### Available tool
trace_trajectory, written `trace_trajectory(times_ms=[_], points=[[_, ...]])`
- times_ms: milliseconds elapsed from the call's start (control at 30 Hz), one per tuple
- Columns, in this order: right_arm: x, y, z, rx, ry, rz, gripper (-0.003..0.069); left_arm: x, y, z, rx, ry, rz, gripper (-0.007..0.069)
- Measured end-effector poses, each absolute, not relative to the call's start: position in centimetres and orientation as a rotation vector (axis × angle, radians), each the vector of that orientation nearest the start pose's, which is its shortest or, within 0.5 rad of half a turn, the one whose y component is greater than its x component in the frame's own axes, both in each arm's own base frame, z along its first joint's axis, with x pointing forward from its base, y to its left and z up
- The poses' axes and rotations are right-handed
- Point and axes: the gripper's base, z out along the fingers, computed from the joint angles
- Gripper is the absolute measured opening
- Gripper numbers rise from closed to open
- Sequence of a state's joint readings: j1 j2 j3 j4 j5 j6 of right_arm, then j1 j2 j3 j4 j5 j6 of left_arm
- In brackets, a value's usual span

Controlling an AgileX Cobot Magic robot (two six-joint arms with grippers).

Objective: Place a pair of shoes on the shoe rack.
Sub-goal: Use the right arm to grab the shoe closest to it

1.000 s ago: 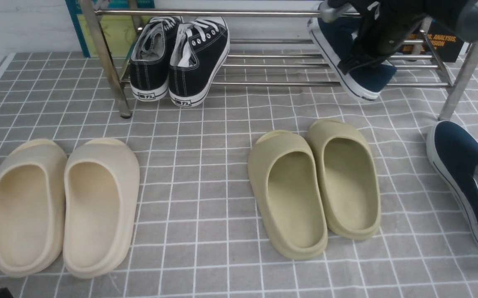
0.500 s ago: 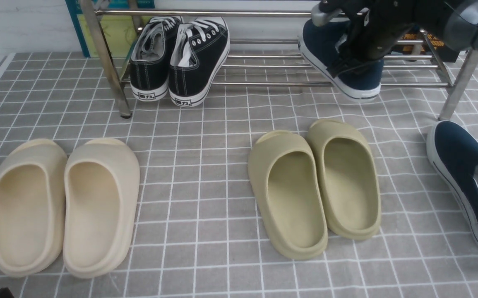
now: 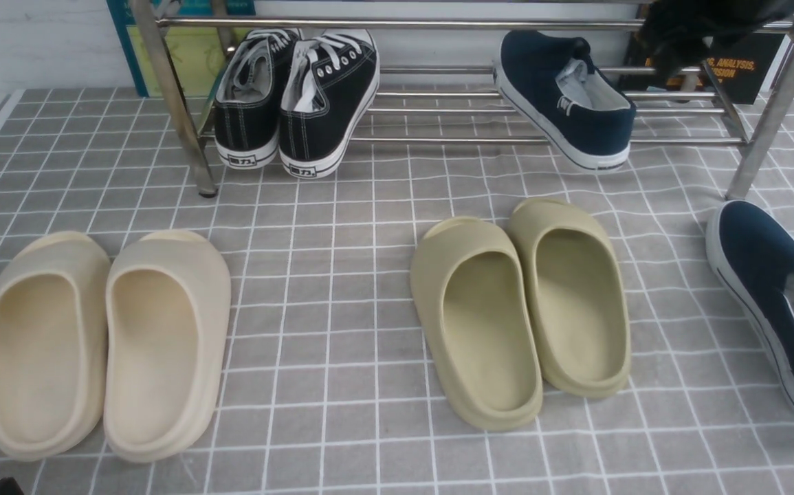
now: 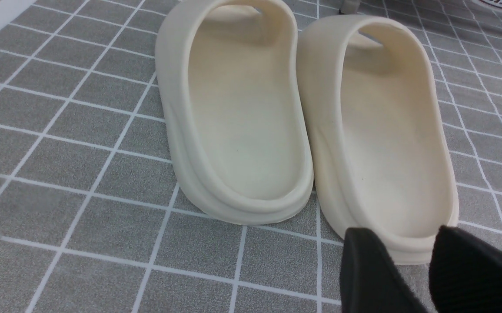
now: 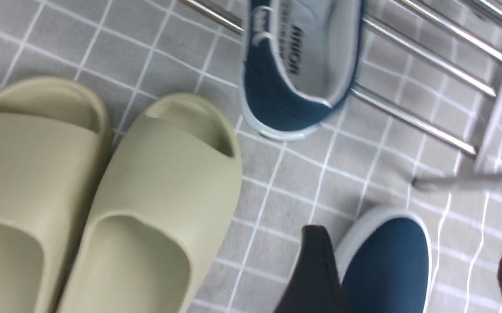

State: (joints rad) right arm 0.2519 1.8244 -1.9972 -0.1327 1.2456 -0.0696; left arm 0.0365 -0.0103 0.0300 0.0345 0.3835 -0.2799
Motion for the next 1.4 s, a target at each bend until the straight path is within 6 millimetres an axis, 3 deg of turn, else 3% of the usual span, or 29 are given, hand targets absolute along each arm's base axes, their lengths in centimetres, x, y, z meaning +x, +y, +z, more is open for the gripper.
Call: trace_trajectory(times_ms=[100,233,367,433,467,500,533,667,933,1067,1200,1267,1400], points=[[37.0,7.7,39.9,-0.370,2.536,-0.106,0.0516,5.2,0.3,16.9,-0.276,1.868,-0.132,0.0235],[33.2,4.9,37.4,-0.300,2.667,-0.136,0.0462,5.2,0.3,16.9,-0.276,1.868,-0.132,0.0237],[30.0,1.7,33.1,-0.171,2.825,-0.164,0.0403,5.2,0.3,16.9,-0.276,1.868,-0.132,0.0237],[29.4,0.7,31.6,-0.103,2.851,-0.164,0.0384,5.2,0.3,16.9,-0.276,1.868,-0.132,0.0237],[28.9,0.0,29.7,-0.049,2.871,-0.152,0.0365,5.2,0.3,16.9,-0.276,1.868,-0.132,0.0237],[28.8,-0.1,29.5,-0.039,2.873,-0.152,0.0363,5.2,0.3,16.9,-0.276,1.868,-0.132,0.0237],[28.5,-0.5,27.3,-0.003,2.887,-0.136,0.0353,5.2,0.3,16.9,-0.276,1.868,-0.132,0.0237],[28.8,-0.4,24.1,0.000,2.872,-0.112,0.0352,5.2,0.3,16.9,-0.276,1.868,-0.132,0.0237],[30.6,-0.3,20.1,-0.011,2.899,-0.104,0.0359,5.2,0.3,16.9,-0.276,1.868,-0.132,0.0237],[31.0,-0.3,18.4,-0.014,2.953,-0.104,0.0300,5.2,0.3,16.9,-0.276,1.868,-0.132,0.0237],[31.0,-0.2,18.0,-0.001,2.965,-0.089,0.0152,5.2,0.3,16.9,-0.276,1.868,-0.132,0.0237],[31.0,-0.1,18.2,0.003,2.958,-0.083,0.0043,5.2,0.3,16.9,-0.276,1.868,-0.132,0.0237],[30.0,0.7,20.0,-0.036,2.951,-0.085,0.0029,5.2,0.3,16.9,-0.276,1.868,-0.132,0.0237]])
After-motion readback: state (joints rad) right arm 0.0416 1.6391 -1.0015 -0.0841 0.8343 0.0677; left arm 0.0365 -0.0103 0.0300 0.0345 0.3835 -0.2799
